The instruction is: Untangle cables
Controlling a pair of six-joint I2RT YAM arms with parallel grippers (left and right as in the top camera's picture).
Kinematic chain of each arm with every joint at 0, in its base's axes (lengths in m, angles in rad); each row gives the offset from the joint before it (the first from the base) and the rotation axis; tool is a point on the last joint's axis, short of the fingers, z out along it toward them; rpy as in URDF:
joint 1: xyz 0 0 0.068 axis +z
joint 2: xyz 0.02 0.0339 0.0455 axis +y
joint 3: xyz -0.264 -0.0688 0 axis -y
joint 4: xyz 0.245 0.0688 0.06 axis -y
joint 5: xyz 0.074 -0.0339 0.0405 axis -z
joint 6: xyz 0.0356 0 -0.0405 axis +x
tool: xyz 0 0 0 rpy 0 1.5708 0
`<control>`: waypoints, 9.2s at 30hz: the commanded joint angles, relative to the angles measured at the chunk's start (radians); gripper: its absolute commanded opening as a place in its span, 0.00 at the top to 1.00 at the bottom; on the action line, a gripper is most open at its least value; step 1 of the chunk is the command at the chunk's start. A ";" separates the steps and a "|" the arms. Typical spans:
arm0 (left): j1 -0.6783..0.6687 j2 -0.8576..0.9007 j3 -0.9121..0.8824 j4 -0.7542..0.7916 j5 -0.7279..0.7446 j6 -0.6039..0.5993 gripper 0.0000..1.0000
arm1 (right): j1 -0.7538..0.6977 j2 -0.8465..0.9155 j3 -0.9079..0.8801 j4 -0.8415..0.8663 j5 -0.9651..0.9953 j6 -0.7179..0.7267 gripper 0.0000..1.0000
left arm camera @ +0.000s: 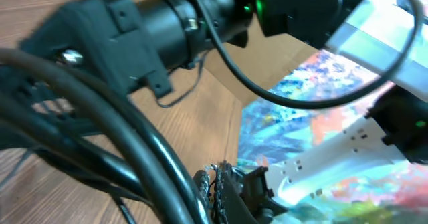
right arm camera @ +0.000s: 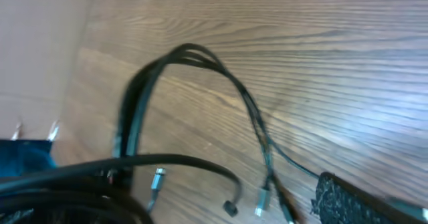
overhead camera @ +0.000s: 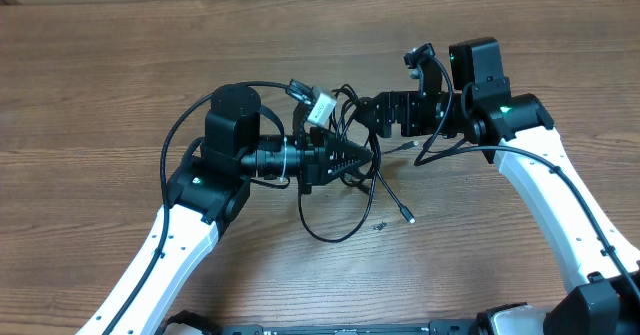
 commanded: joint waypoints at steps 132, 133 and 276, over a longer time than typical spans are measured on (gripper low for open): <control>0.247 -0.017 0.010 -0.309 -0.307 0.474 0.96 | -0.078 -0.029 0.047 -0.034 -0.420 0.047 0.96; 0.247 -0.017 0.010 -0.320 -0.315 0.477 0.96 | -0.080 -0.029 0.047 -0.024 -0.440 0.047 0.96; 0.171 -0.017 0.010 0.564 -0.310 -0.475 0.96 | -0.064 -0.029 0.045 0.351 -0.441 0.688 0.00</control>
